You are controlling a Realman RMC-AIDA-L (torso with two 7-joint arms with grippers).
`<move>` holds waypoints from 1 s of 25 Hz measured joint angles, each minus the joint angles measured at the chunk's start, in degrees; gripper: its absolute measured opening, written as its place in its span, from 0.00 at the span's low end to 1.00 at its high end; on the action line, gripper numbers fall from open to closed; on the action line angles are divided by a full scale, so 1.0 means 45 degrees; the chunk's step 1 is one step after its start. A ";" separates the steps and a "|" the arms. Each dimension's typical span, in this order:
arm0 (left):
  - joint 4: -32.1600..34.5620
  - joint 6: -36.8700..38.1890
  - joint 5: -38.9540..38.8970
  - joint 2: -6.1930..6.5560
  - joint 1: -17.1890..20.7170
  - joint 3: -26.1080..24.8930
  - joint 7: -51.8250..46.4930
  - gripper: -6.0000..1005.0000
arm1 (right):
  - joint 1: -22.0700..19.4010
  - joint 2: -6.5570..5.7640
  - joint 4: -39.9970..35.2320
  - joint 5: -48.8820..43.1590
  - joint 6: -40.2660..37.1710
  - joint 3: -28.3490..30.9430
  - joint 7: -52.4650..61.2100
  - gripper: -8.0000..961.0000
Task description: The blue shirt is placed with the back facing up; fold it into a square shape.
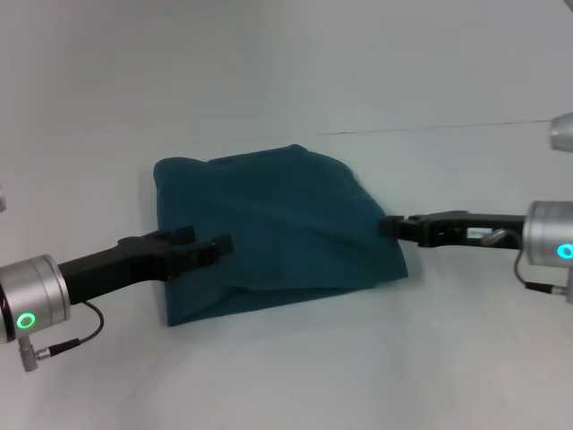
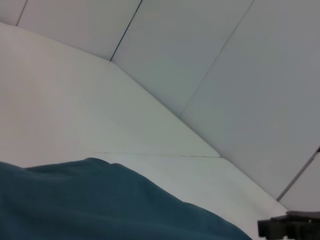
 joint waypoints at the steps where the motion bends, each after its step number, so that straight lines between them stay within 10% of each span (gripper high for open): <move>1: 0.0001 0.0003 0.0000 0.0000 -0.0004 -0.0011 0.0004 0.88 | 0.0068 0.0072 0.0045 -0.0018 0.0283 -0.0229 -0.0001 0.29; 15: -0.0059 -0.0060 -0.0001 0.0014 0.0005 -0.0058 0.0165 0.88 | 0.0537 0.0723 0.0490 -0.0087 0.4362 -0.1642 -0.0341 0.01; 25: -0.0015 0.0025 -0.0044 0.0021 0.0007 -0.0052 0.0211 0.88 | -0.1012 0.0613 -0.0838 0.3184 0.2095 -0.1544 -0.2585 0.01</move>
